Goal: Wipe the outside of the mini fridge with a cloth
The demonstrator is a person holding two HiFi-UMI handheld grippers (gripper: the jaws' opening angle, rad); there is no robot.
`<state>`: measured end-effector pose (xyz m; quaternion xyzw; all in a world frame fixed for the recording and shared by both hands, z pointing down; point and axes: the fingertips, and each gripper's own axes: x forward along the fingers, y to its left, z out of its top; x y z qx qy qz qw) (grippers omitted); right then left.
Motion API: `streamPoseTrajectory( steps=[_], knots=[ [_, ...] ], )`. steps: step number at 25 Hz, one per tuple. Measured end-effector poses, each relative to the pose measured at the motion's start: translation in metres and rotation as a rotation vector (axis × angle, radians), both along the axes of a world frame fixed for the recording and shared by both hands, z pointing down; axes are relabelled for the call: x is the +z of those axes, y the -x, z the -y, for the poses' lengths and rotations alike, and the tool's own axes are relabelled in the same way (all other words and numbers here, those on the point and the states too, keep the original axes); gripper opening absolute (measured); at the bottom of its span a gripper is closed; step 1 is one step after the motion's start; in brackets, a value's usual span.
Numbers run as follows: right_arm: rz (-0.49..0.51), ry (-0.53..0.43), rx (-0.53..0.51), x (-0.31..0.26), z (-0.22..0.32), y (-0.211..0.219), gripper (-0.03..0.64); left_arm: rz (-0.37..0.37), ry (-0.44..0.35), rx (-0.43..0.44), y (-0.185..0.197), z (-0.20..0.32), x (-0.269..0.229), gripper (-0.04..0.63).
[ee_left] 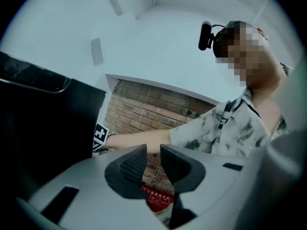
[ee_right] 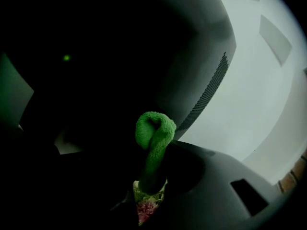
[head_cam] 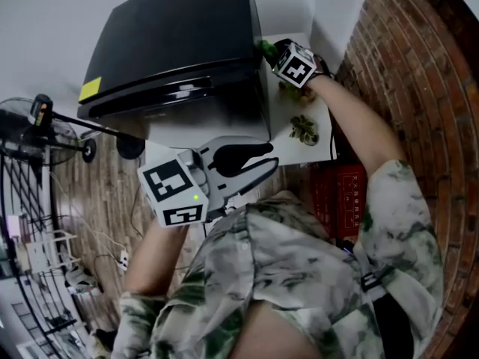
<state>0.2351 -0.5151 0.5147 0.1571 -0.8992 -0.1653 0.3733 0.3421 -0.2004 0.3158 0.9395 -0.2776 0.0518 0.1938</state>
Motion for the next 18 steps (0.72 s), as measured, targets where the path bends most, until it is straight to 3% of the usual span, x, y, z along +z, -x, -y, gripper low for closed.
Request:
streamPoseTrajectory(
  steps=[10,18],
  knots=[
    [-0.066,0.079,-0.009,0.061,-0.027,-0.016,0.12,-0.019,0.01,-0.022,0.0,-0.004,0.003,0.095],
    [0.059,0.052,0.031,-0.01,-0.02,-0.044,0.12,-0.044,0.006,-0.003,-0.002,-0.004,0.001,0.095]
  ],
)
